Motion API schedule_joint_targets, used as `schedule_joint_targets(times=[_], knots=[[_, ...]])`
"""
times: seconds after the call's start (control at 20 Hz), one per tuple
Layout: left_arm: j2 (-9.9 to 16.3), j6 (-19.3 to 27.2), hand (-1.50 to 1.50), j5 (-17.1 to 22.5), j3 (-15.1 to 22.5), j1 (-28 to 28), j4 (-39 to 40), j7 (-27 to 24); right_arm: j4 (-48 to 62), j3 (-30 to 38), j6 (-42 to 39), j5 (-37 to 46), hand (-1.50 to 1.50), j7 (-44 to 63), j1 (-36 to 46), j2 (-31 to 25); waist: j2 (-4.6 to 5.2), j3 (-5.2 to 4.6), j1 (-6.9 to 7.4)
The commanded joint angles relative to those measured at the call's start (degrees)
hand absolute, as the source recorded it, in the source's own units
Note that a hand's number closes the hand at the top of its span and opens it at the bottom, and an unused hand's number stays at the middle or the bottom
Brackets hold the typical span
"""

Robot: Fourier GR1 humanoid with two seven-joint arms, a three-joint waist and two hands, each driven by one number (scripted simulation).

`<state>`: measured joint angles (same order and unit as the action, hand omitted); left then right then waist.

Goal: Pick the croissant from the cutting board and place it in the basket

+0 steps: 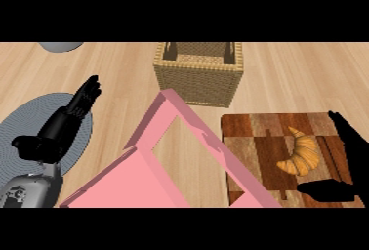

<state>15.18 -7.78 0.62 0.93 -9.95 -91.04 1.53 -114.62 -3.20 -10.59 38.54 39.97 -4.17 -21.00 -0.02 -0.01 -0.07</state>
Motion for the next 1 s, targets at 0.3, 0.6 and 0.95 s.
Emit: schedule_joint_targets(times=[0.3,0.6,0.95], knots=[[-4.50,1.02,0.00,-3.93,1.62,0.47,-3.64,3.10,7.63,0.05,-2.23,5.42,-1.50,-1.14,3.83,3.89,0.00,0.01,0.09],[-4.94,-0.84,0.00,-4.34,0.18,3.05,-4.05,1.47,10.33,1.12,-1.97,7.64,-1.50,-3.15,4.54,5.89,-0.02,0.01,0.08],[-3.20,-3.74,0.00,-2.50,-3.66,-1.06,-1.09,1.90,15.02,2.45,-3.93,9.58,-1.50,-2.31,6.14,6.36,0.00,0.00,0.05]])
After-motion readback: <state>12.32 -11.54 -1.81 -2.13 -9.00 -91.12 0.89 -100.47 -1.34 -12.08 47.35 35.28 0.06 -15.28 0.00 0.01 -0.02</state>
